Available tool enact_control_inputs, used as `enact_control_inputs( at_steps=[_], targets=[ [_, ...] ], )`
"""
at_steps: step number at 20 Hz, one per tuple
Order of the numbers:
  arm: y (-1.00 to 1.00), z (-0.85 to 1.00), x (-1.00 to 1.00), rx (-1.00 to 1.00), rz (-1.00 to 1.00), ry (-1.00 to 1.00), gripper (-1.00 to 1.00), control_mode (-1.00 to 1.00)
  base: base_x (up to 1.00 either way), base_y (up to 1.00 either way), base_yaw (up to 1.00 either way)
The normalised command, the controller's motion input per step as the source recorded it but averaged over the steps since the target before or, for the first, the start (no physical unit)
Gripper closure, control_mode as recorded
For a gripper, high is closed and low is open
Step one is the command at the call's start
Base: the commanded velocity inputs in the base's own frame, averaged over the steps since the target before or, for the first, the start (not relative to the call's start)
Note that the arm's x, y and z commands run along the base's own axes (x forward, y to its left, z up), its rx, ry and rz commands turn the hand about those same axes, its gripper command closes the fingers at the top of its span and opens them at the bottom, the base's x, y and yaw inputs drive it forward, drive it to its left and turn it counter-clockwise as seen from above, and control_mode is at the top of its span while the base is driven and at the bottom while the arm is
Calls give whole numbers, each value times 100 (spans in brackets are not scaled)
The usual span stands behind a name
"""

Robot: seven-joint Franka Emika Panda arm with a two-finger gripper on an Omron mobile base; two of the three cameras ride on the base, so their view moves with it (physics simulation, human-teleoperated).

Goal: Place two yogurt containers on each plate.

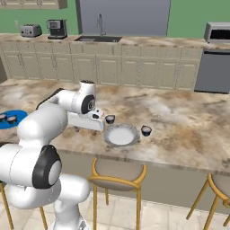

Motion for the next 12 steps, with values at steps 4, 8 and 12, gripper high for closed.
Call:
enact_control_inputs(
  at_steps=[4, 8, 12],
  targets=[
    [0, 0, 0, 0, 0, 0, -100, 100, 26, -62, 0],
    [0, 0, 0, 0, 0, 0, -100, 100, 54, -31, 0],
    [0, 0, 0, 0, 0, 0, -100, 100, 68, -19, 0]
  ],
)
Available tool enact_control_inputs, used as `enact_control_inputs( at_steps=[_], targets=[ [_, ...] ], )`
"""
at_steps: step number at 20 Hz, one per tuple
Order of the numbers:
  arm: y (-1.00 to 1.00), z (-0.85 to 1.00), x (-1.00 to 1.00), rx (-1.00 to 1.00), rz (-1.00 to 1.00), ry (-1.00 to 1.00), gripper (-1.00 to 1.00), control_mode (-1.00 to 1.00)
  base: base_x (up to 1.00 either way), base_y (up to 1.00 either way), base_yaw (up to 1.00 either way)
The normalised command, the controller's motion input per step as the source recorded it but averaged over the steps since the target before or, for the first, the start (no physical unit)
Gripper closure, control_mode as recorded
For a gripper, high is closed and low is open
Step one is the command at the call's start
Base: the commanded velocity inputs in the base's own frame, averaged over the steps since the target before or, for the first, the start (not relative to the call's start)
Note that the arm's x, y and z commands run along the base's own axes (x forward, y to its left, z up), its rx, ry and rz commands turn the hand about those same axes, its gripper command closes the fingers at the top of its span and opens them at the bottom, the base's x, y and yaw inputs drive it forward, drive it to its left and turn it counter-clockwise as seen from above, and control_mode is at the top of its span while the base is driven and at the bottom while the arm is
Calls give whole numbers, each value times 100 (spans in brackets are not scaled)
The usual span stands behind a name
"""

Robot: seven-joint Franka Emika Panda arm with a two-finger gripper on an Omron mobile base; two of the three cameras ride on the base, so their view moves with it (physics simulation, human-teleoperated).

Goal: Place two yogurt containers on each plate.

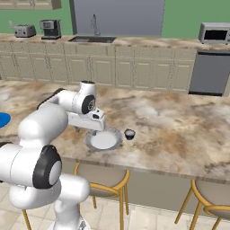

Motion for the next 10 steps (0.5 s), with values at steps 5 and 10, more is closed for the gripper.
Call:
enact_control_inputs(
  at_steps=[5, 10],
  targets=[
    [0, 0, 0, 0, 0, 0, -100, 100, 82, -10, 0],
    [0, 0, 0, 0, 0, 0, -100, 100, 27, -5, 0]
  ],
)
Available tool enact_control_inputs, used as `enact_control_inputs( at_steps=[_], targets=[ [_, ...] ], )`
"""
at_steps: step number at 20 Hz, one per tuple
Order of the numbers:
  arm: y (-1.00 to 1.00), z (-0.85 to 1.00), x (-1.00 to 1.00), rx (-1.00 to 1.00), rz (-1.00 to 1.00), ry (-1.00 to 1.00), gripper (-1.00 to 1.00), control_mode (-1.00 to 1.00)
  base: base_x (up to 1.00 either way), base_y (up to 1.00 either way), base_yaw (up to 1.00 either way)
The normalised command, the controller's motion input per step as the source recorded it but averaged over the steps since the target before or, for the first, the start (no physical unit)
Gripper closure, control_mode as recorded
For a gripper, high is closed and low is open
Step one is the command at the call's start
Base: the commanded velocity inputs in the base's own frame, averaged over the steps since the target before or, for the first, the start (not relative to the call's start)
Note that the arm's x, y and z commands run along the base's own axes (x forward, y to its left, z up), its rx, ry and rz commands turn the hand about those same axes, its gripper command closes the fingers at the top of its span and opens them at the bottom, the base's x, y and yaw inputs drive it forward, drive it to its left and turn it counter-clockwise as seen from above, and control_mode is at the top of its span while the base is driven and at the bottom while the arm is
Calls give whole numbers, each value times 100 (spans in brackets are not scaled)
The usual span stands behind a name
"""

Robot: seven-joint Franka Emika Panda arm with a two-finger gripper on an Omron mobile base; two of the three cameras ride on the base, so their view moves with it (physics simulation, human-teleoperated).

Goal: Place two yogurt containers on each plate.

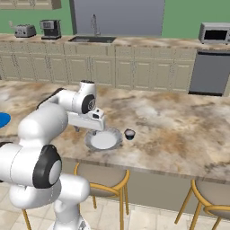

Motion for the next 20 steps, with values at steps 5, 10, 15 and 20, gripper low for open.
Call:
enact_control_inputs(
  at_steps=[5, 10, 15, 20],
  targets=[
    [0, -1, 11, 0, 0, 0, -100, -100, 0, 0, 0],
    [0, 1, 54, 0, 0, -1, -100, -100, 0, 0, 0],
    [5, 5, 56, 0, 13, -6, -100, -100, 0, 0, 0],
    [17, 3, 37, 0, 19, -14, -100, -100, 0, 0, 0]
  ],
)
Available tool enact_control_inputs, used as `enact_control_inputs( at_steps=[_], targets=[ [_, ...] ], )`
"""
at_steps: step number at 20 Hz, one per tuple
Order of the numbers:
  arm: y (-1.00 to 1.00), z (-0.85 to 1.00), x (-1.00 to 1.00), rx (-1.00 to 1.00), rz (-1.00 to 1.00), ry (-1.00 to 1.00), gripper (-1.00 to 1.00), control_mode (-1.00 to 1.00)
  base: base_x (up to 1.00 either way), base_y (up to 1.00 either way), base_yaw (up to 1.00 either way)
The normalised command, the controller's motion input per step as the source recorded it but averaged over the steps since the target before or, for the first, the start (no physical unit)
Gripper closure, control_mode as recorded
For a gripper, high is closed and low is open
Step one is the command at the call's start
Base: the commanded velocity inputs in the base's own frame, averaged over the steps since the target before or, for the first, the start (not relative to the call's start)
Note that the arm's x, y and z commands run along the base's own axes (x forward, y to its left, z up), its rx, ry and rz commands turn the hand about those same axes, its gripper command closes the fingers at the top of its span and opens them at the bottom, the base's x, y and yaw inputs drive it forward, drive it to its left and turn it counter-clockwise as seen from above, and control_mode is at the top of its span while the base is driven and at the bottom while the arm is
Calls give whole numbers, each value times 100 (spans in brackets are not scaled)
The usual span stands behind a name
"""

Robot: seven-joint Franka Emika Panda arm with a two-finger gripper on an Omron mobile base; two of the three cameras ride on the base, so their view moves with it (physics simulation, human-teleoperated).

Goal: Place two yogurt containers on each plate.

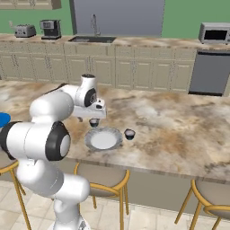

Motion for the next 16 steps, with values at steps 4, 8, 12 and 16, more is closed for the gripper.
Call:
enact_control_inputs(
  at_steps=[4, 8, 12, 16],
  targets=[
    [27, 0, 24, 0, 17, -29, -100, -100, 0, 0, 0],
    [29, -13, 24, 0, 11, -25, -100, -100, 0, 0, 0],
    [16, -23, 36, 0, 1, -8, -100, -100, 0, 0, 0],
    [9, -3, 47, 0, 0, 2, -100, -100, 0, 0, 0]
  ],
)
